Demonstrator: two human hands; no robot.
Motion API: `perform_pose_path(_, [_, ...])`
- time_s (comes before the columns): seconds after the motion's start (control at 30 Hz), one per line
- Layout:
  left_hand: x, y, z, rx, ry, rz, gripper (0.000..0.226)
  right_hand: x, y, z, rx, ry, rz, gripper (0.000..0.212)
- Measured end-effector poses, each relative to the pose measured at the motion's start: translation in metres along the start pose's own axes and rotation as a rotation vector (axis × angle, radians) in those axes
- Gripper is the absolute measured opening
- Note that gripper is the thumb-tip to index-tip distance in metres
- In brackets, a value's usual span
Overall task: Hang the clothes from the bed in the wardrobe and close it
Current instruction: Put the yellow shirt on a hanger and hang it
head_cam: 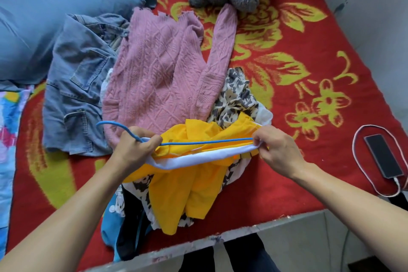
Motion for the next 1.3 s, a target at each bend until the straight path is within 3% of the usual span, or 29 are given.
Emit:
perform_pose_path(0.13, [-0.008, -0.035, 0.021, -0.149, 0.046, 0.046, 0.034, -0.027, -0.029, -0.03, -0.022, -0.07, -0.015, 0.013])
perform_pose_path(0.27, [-0.009, -0.074, 0.065, -0.349, 0.071, 0.155, 0.046, -0.058, -0.081, -0.085, 0.057, -0.143, 0.173, 0.013])
perform_pose_path(0.47, [-0.014, -0.17, 0.171, 0.014, 0.134, 0.313, 0.046, -0.133, -0.157, -0.188, -0.183, -0.104, 0.191, 0.013])
perform_pose_path(0.6, [0.001, -0.238, 0.243, 0.194, 0.149, 0.358, 0.042, -0.157, -0.216, -0.262, -0.253, -0.114, 0.112, 0.027])
perform_pose_path(0.67, [0.016, -0.267, 0.277, 0.262, 0.198, 0.299, 0.027, -0.158, -0.24, -0.296, -0.164, -0.206, 0.082, 0.027])
perform_pose_path(0.8, [0.053, -0.32, 0.317, 0.239, 0.252, 0.071, 0.016, -0.159, -0.292, -0.337, 0.157, -0.358, 0.217, 0.02])
perform_pose_path(0.9, [0.077, -0.365, 0.318, 0.134, 0.222, 0.181, 0.02, -0.162, -0.334, -0.349, 0.16, -0.348, 0.319, 0.02])
perform_pose_path(1.0, [0.095, -0.403, 0.309, 0.128, 0.147, 0.346, 0.009, -0.165, -0.362, -0.363, 0.094, -0.374, 0.301, 0.024])
perform_pose_path(1.1, [0.116, -0.437, 0.305, 0.061, 0.141, 0.669, 0.02, -0.168, -0.381, -0.384, -0.029, -0.405, 0.288, 0.015])
perform_pose_path(1.17, [0.143, -0.442, 0.319, -0.021, 0.213, 0.837, 0.014, -0.168, -0.392, -0.4, -0.069, -0.444, 0.289, 0.012])
perform_pose_path(1.3, [0.191, -0.394, 0.361, -0.309, 0.383, 0.759, 0.058, -0.156, -0.413, -0.427, -0.134, -0.503, 0.257, 0.017])
Point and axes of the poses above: each hand's wrist, its own x-axis away from the middle knuckle, its own y-axis out of the palm, z = x × y, the point moved 5 cm from there along -x, towards the middle knuckle, and after that the axes turned 4 degrees about z, right-handed, at the moved point
